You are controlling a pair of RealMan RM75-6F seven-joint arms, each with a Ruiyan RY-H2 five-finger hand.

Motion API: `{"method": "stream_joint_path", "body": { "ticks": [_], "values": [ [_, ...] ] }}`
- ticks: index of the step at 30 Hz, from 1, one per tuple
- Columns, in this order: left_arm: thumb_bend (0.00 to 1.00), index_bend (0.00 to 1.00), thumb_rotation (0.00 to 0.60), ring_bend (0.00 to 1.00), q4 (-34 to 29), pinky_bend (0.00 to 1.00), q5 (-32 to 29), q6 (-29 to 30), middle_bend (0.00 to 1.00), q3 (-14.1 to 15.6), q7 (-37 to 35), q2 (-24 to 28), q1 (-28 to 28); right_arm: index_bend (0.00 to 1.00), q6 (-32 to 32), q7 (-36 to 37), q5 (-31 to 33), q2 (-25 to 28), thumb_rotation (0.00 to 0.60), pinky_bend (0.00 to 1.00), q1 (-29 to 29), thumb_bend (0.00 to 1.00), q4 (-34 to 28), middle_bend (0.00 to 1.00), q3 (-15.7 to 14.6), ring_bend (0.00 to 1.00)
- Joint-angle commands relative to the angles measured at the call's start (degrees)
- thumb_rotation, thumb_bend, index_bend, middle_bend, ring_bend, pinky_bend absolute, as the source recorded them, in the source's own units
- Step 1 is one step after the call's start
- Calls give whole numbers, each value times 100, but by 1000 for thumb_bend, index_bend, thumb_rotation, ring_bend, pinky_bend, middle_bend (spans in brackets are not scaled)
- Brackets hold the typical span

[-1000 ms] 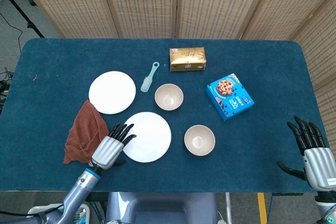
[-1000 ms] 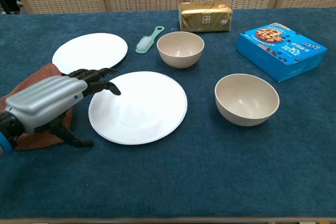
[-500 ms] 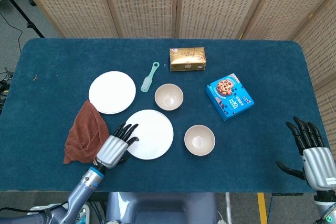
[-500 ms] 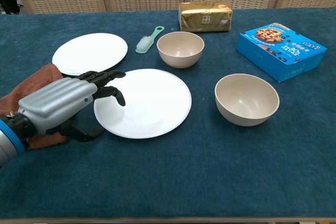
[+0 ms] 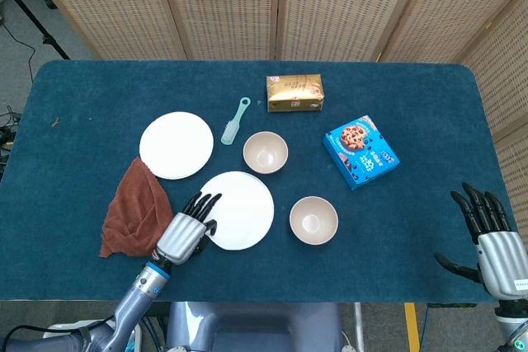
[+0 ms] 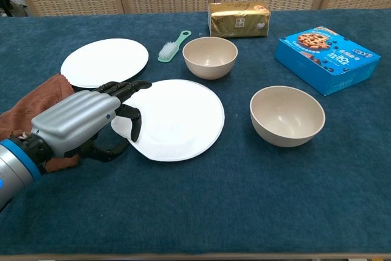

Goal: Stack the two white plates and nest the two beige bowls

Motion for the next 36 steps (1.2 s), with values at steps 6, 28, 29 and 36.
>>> {"method": "stream_joint_path", "body": {
  "ticks": [6,28,29,36],
  "values": [
    [503,828,600,0,252,0,190,425,0,-82,-487,-134,-15,0,0,23,-2,4,600,0,2,0,5,0,0,0],
    [492,903,600,0,-614,0,175,1050,0,-1114,-916,996,-452,0,-80,-70,8,-41,600,0,31,0,-1,0,-19,0],
    [492,904,600,0,-659,0,170,1078,0,-1139,-919,1060,-451,0,-89,-83,11,-47,600,0,34,0,0,0,-21,0],
    [492,905,600,0,-739,0,-45,1112,0,-1368,-992,1466,-495,0,-142,-163,4,-86,600,0,51,0,-1,0,-43,0]
  ]
}}
